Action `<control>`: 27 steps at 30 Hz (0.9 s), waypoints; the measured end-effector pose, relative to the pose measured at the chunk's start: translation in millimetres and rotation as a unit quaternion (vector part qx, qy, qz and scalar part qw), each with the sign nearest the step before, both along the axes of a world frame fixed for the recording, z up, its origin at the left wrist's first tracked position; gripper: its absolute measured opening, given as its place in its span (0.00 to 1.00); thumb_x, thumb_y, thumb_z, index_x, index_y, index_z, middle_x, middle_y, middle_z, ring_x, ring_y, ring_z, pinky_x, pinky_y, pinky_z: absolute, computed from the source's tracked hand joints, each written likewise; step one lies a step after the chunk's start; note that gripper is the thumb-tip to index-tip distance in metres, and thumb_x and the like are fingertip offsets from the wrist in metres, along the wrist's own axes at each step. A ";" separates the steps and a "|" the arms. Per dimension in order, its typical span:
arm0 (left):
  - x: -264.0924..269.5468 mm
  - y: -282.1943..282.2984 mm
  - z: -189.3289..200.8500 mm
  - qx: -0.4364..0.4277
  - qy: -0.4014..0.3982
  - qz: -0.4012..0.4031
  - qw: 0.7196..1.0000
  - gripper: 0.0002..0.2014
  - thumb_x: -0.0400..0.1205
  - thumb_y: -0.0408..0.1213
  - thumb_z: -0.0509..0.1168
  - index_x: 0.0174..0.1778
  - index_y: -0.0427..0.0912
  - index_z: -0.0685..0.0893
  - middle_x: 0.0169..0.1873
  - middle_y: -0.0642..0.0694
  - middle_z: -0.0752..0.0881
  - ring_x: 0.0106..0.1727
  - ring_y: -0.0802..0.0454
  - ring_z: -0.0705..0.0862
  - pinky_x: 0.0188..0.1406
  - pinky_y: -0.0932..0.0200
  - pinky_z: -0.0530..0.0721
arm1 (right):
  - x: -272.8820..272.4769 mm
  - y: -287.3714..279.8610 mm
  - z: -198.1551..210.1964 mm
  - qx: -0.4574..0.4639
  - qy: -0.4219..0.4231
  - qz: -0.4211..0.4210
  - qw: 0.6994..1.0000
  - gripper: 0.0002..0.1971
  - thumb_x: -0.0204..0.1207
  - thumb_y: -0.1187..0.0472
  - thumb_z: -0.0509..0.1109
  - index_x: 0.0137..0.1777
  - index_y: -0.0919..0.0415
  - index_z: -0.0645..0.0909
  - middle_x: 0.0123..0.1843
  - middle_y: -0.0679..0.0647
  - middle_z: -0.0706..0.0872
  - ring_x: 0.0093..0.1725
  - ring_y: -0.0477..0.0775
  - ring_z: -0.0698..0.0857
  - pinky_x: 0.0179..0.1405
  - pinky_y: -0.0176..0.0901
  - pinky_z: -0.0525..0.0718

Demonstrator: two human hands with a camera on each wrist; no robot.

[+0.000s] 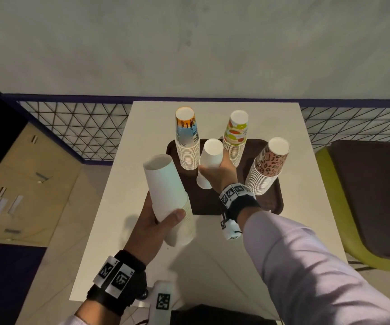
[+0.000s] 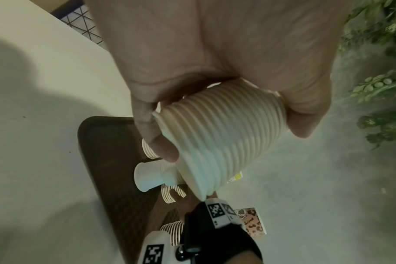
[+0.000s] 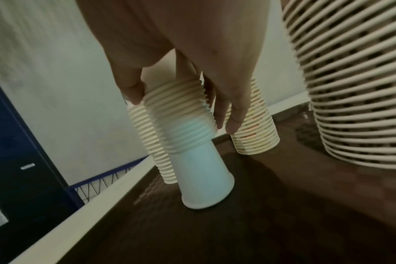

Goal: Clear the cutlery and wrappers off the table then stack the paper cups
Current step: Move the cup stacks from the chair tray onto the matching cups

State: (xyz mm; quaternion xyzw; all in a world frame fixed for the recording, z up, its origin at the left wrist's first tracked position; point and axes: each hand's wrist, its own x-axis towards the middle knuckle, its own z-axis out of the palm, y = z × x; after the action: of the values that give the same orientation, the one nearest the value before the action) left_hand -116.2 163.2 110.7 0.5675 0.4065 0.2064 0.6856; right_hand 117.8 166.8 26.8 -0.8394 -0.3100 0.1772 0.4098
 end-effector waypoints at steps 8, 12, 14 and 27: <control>1.0 -2.0 -3.0 -0.003 -0.008 -0.012 1.000 0.38 0.62 0.54 0.78 0.71 0.61 0.75 0.58 0.54 0.88 0.63 0.53 0.86 0.68 0.39 0.84 | 2.7 -5.1 -35.9 -0.069 0.122 -0.008 0.990 0.39 0.70 0.56 0.84 0.78 0.54 0.68 0.70 0.54 0.83 0.67 0.56 0.82 0.60 0.49 0.81; 3.9 -3.6 -0.9 0.000 -0.015 -0.022 1.000 0.38 0.62 0.53 0.77 0.70 0.62 0.74 0.55 0.60 0.89 0.59 0.59 0.87 0.64 0.45 0.85 | 0.0 -9.9 -39.8 -0.074 0.148 -0.005 0.986 0.41 0.69 0.57 0.85 0.79 0.54 0.67 0.72 0.54 0.82 0.70 0.59 0.82 0.64 0.52 0.81; 5.2 -3.9 -0.3 0.001 -0.018 -0.026 0.999 0.38 0.62 0.53 0.77 0.70 0.62 0.73 0.54 0.61 0.89 0.59 0.60 0.87 0.62 0.48 0.86 | -1.0 -12.2 -39.2 -0.073 0.152 0.003 0.986 0.41 0.70 0.58 0.84 0.80 0.55 0.65 0.73 0.55 0.81 0.71 0.59 0.81 0.67 0.54 0.81; 12.8 -3.9 0.2 0.025 -0.006 -0.028 0.999 0.34 0.64 0.58 0.75 0.67 0.70 0.73 0.56 0.63 0.87 0.58 0.65 0.86 0.61 0.50 0.85 | -3.2 -44.7 -41.7 -0.096 0.153 0.021 0.983 0.51 0.70 0.56 0.81 0.88 0.56 0.54 0.84 0.56 0.71 0.83 0.63 0.71 0.80 0.60 0.72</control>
State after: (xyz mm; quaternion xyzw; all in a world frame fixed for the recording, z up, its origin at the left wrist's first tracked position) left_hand -103.4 159.4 110.8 0.5947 0.3810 0.2009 0.6788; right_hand 114.6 122.0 -14.9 -0.8309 -0.2426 0.3412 0.3666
